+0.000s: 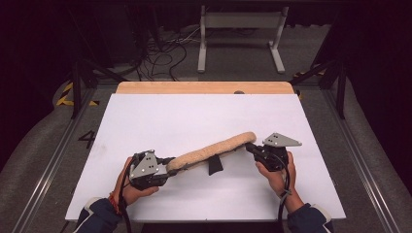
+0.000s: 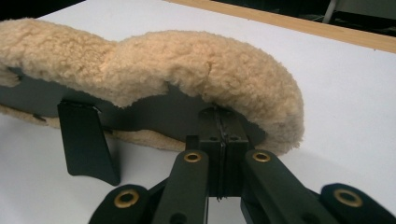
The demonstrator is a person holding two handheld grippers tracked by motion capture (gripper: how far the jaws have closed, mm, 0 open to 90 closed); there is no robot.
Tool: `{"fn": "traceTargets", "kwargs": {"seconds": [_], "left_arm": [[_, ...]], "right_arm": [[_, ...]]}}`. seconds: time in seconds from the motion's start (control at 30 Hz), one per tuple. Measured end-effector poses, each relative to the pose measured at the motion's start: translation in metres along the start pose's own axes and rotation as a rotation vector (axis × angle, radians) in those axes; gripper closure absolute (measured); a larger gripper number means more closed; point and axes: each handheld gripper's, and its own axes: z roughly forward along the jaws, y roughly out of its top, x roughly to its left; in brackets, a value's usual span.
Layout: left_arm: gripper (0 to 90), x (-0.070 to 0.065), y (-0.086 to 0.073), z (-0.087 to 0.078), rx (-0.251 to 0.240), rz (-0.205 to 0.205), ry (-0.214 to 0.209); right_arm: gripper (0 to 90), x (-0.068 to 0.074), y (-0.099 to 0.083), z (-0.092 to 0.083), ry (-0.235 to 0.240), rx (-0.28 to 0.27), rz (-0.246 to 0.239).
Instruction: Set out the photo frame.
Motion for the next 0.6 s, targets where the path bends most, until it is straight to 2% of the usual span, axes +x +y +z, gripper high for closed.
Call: {"fn": "traceTargets", "kwargs": {"seconds": [0.37, 0.6], "left_arm": [[64.2, -0.012, 0.005, 0.003, 0.01, 0.027, -0.023], [64.2, -0.017, 0.008, 0.004, 0.011, 0.032, -0.022]], "right_arm": [[90.0, -0.005, 0.007, 0.014, -0.002, 0.002, 0.015], [89.8, 0.002, 0.008, 0.015, 0.016, 0.0, 0.007]]}}
